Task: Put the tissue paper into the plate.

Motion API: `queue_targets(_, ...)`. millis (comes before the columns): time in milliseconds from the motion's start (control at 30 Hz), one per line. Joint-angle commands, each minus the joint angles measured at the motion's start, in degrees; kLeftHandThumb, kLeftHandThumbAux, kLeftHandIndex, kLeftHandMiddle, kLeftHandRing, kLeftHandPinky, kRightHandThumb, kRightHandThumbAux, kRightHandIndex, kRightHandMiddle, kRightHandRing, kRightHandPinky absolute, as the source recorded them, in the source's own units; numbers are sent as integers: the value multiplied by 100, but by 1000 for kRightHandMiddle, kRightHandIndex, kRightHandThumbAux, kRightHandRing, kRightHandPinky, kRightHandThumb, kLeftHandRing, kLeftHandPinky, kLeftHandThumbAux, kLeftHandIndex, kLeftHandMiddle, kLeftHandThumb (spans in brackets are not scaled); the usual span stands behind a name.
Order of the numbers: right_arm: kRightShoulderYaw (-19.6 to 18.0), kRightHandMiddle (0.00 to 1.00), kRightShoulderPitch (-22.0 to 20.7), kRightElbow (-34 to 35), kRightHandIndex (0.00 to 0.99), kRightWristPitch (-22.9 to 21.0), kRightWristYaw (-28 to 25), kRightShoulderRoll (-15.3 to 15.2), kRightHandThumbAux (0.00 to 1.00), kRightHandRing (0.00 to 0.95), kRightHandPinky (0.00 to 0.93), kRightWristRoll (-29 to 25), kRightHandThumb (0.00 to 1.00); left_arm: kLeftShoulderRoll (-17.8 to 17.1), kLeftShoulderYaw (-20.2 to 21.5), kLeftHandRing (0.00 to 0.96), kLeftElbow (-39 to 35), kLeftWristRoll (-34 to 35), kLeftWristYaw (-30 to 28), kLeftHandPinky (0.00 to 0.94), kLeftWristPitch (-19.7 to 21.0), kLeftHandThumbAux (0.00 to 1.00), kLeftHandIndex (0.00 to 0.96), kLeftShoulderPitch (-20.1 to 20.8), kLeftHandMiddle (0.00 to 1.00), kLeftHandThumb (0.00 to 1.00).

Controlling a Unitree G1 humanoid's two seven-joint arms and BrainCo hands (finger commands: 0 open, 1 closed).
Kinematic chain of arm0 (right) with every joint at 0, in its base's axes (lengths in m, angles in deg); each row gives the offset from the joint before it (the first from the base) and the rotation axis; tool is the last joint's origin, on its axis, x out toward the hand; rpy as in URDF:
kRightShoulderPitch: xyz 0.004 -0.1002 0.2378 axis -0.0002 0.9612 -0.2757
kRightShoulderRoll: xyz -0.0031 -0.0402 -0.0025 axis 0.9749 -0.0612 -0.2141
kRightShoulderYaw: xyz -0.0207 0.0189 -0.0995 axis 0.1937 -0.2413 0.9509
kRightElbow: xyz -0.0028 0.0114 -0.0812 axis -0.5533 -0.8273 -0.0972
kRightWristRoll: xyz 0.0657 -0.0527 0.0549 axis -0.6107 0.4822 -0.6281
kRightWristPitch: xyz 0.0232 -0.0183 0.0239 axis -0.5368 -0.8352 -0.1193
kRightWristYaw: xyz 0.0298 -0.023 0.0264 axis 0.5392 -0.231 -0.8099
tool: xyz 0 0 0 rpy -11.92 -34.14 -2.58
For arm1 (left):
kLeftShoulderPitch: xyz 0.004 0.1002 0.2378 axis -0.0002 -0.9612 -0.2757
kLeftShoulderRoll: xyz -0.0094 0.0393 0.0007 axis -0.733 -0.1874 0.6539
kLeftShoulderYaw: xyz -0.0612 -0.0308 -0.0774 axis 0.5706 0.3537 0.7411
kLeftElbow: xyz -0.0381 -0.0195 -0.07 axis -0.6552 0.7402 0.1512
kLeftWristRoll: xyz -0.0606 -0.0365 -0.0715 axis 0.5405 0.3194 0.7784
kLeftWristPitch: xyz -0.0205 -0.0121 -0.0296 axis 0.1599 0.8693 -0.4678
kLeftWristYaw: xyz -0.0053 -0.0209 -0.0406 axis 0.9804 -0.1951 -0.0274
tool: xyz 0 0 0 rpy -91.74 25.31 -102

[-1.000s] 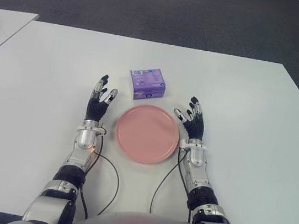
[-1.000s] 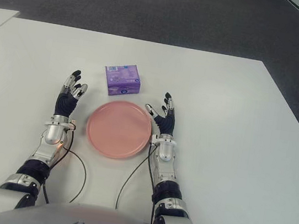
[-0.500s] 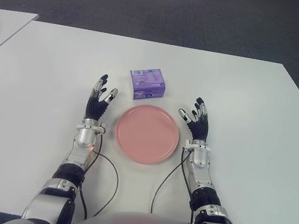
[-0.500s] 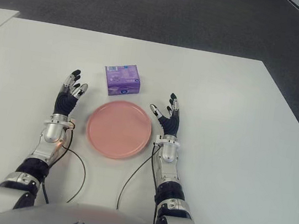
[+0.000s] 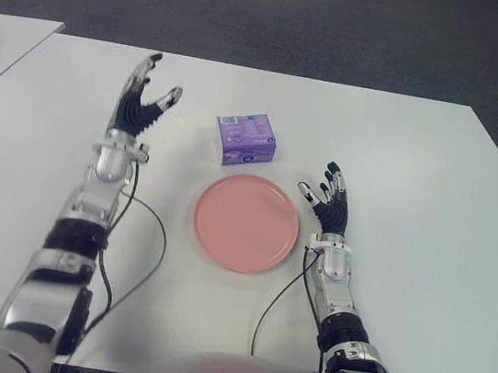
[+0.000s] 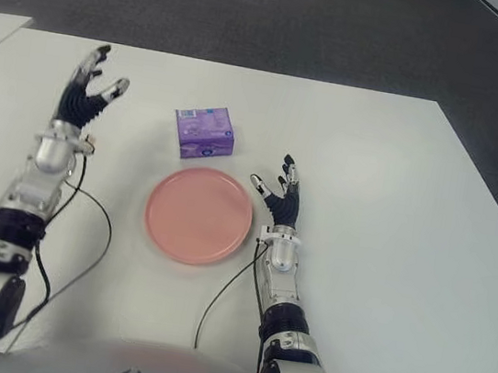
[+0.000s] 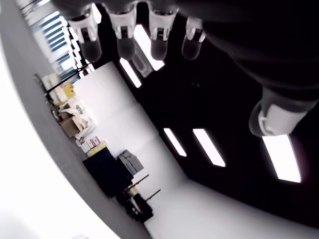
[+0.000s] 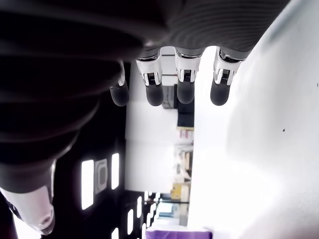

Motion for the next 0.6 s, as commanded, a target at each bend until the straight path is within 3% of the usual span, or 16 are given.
queue_targets(33, 45, 0, 45, -255, 0, -118, 102, -1, 621, 0, 0, 106, 109, -121, -318, 0, 409, -338, -186, 0, 250, 403, 0, 374, 0, 131)
queue_targets(600, 112, 0, -125, -680, 0, -54, 44, 66, 663, 0, 0, 11, 81, -460, -1529, 0, 1528, -2073, 577, 0, 224, 342, 0, 1550, 0, 172)
